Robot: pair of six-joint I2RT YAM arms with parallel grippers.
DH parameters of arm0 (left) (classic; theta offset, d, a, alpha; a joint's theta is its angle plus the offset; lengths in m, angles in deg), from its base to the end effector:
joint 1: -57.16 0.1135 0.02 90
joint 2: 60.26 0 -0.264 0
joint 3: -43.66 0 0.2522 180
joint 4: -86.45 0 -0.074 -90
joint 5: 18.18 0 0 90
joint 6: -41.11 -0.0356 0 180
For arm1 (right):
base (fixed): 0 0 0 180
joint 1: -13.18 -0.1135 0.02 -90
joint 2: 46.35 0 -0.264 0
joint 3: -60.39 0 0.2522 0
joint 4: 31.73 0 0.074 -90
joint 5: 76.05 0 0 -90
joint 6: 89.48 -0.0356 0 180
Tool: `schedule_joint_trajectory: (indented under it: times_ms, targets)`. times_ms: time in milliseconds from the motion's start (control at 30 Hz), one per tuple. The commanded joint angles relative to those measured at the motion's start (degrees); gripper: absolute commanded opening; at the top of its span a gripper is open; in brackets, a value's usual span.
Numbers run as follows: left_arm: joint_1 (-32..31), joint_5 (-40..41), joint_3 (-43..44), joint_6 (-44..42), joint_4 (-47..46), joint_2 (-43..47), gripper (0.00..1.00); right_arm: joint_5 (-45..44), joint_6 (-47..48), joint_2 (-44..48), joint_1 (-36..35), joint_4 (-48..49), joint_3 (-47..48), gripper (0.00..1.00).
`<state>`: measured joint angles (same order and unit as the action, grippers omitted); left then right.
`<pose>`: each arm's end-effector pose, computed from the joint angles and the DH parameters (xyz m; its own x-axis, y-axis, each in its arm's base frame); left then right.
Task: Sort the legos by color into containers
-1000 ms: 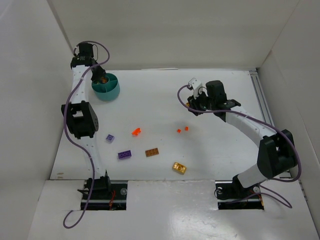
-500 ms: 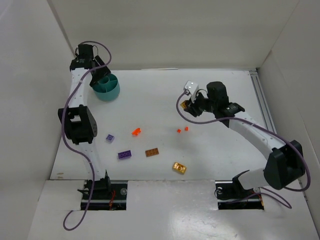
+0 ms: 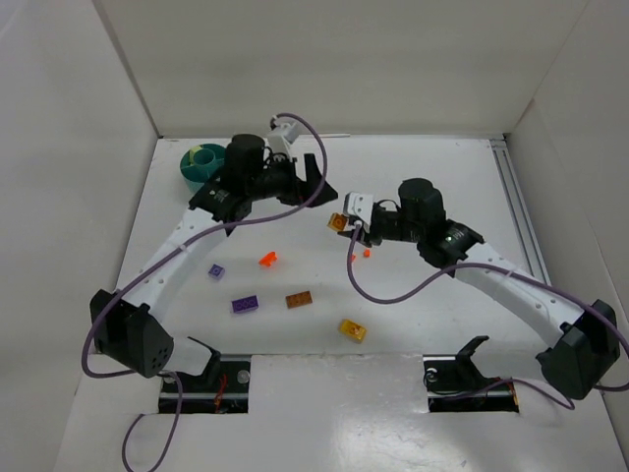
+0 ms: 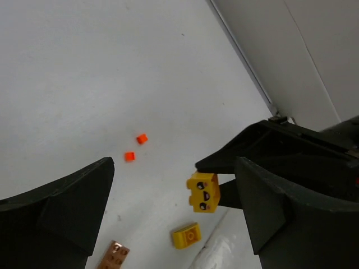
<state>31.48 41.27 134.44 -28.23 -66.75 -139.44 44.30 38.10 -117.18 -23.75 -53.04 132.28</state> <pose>0.2792 -0.1543 0.3961 -0.5087 -0.0925 -0.8559 0.6795 0.5674 -0.4652 0.2160 0.1848 0.3313 0.3281 -0.4118 -0.8502 -0.8800 0.1941 -0.4336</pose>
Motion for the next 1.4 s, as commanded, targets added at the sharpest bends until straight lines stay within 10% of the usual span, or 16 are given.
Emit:
schedule_joint_trajectory:
  times_ms: [0,500,1367]
  targets:
    - [-3.1,-7.2,-4.8,2.0,-8.2,0.8,0.85,1.1,1.4,2.6,-2.2,3.5,-1.0,0.08]
    - [-12.6,-10.0,-14.2,7.4,-16.4,5.5,0.41,-8.4,-3.0,10.5,-4.5,4.2,-5.5,0.08]
    - [-13.7,-8.5,-17.3,5.2,-13.3,8.5,0.42,-11.3,-3.2,12.8,-6.2,5.4,-6.0,0.08]
